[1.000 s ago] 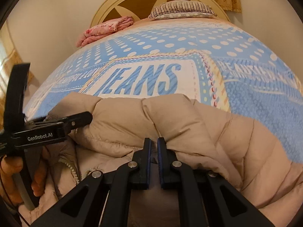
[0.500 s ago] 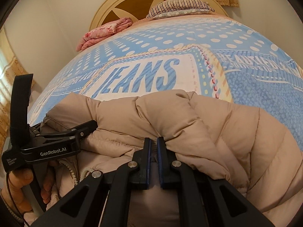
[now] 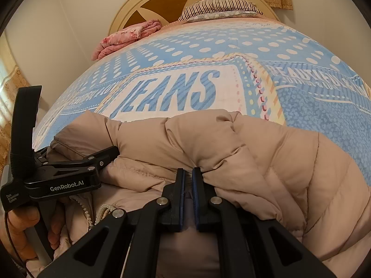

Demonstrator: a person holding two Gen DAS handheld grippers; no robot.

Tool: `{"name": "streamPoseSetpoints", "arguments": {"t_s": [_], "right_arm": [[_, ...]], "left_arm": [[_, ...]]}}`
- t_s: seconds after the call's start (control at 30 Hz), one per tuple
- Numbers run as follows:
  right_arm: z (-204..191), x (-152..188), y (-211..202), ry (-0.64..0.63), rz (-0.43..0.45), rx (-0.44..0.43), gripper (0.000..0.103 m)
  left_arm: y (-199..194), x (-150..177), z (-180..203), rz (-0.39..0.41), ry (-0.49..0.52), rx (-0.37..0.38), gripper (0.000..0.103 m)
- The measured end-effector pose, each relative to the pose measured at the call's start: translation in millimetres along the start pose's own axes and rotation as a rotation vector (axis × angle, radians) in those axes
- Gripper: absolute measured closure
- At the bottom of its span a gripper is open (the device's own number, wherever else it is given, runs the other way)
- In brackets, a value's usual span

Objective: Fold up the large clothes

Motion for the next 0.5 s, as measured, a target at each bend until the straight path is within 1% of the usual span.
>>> {"name": "streamPoseSetpoints", "arguments": {"t_s": [0.5], "right_arm": [[0.8, 0.7, 1.8, -0.005, -0.005, 0.006, 0.097]], "left_arm": [[2.5, -0.6, -0.6, -0.005, 0.010, -0.008, 0.000]]}}
Point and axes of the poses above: each gripper's, at about its wrist camera, not at the fingertips, and y roughly the way its jaws point, z to its right, x to its underside, the point moved 6 cm from there along y, roughly the way its jaws point, and after that the axes turned 1 degree about x, right-handed, at the moved point
